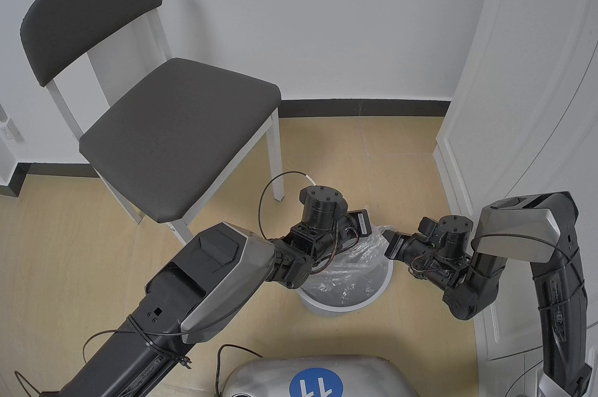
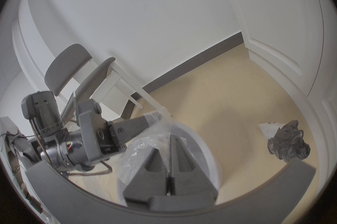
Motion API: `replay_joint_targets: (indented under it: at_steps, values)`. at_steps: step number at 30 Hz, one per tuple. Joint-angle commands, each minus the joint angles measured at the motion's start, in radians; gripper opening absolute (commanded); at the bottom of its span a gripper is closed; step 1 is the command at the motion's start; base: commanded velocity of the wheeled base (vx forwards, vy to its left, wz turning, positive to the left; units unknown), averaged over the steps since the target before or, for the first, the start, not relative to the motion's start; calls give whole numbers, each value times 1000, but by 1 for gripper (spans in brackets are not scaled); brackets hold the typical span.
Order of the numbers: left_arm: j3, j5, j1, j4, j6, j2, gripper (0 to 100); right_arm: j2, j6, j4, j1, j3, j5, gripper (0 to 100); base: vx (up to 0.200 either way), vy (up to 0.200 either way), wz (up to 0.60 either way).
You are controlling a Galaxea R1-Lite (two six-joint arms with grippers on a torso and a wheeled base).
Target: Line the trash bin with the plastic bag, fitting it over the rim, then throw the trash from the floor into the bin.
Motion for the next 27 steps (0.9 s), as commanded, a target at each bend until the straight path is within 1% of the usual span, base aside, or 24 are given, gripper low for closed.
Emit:
replay_joint_targets:
  at_steps: [1,3,4,5,6,8,12,13,16,21,25,27]
  values:
    - [1,25,6,-6,-4,-2,0,28,-4,-17,6,3,0,0,0,0,0]
    - [1,68,8,-6,-3,-3,0,32,-6,-17,5,4,0,0,0,0,0]
    - [1,68,8,-6,-3,-3,0,32,-6,-17,5,4,0,0,0,0,0]
    - [1,93,8,-7,-4,-3,0,35,-6,-17,3,6,2,0,0,0,0]
    - [1,98,8,-7,-9,-3,0,39,-7,-17,2,6,3,0,0,0,0]
    - [1,96,10,-7,-10,-3,0,45,-9,-17,-3,6,3,0,0,0,0]
    - [1,98,17,-13,-10,-3,0,82,-68,-17,-29,-1,5,0,0,0,0]
    - [1,98,20,-29,-9,-3,0,91,-98,-17,-41,-10,5,0,0,0,0]
    - [1,96,29,-46,-7,-5,0,91,-121,-17,-63,-20,5,0,0,0,0]
    - [1,91,52,-73,-10,-9,0,79,-130,-17,-90,-22,6,0,0,0,0]
    - [8,99,62,-87,-12,-42,0,64,-130,-17,-86,-17,6,0,0,0,0]
    - [86,99,60,-107,-9,-82,0,52,-130,-17,-84,-13,6,0,0,0,0]
